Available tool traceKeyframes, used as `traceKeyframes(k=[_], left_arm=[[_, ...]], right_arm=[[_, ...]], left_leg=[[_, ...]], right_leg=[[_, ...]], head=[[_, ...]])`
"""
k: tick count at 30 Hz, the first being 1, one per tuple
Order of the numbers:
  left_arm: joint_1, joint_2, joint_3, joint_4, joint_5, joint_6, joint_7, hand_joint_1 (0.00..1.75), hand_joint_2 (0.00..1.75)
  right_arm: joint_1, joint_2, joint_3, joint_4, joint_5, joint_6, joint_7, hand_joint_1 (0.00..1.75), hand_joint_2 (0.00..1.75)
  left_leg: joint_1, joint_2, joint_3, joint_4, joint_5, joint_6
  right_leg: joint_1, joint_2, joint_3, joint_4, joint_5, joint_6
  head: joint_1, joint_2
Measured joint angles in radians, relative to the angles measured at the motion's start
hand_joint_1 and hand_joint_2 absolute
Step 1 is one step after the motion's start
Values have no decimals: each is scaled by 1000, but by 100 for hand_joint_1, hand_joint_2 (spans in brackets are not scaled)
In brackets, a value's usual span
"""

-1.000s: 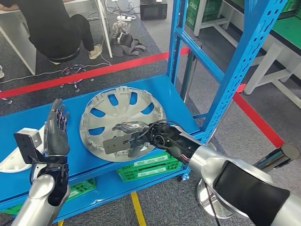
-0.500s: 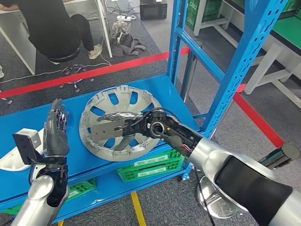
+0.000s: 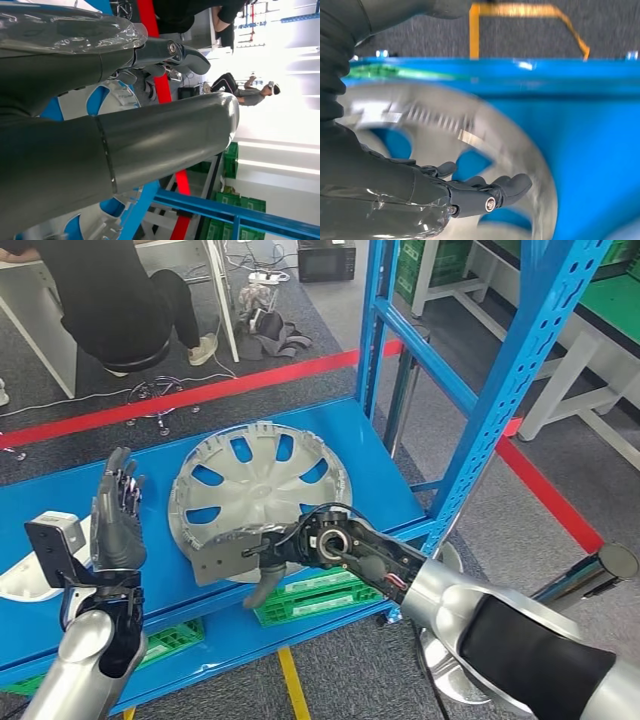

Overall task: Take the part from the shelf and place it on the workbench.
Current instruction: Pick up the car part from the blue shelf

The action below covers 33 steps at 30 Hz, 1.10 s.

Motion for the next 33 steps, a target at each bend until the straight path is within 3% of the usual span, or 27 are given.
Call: traceKeyframes(k=[21,33], left_arm=[[-23,-19,0,3,0,-24,-6,0,0],[-32,-24,0,11,0,-14,-12,0,0]], right_arm=[[27,-3,131,0,-51,15,54,0,175],[1,-10,201,100,79,-71,-62,0,175]], left_leg=[[0,1,0,0,0,0],[0,1,1,0,0,0]], right_leg=[[0,1,-2,0,0,0],[0,1,0,0,0,0]], head=[[0,0],[0,0]])
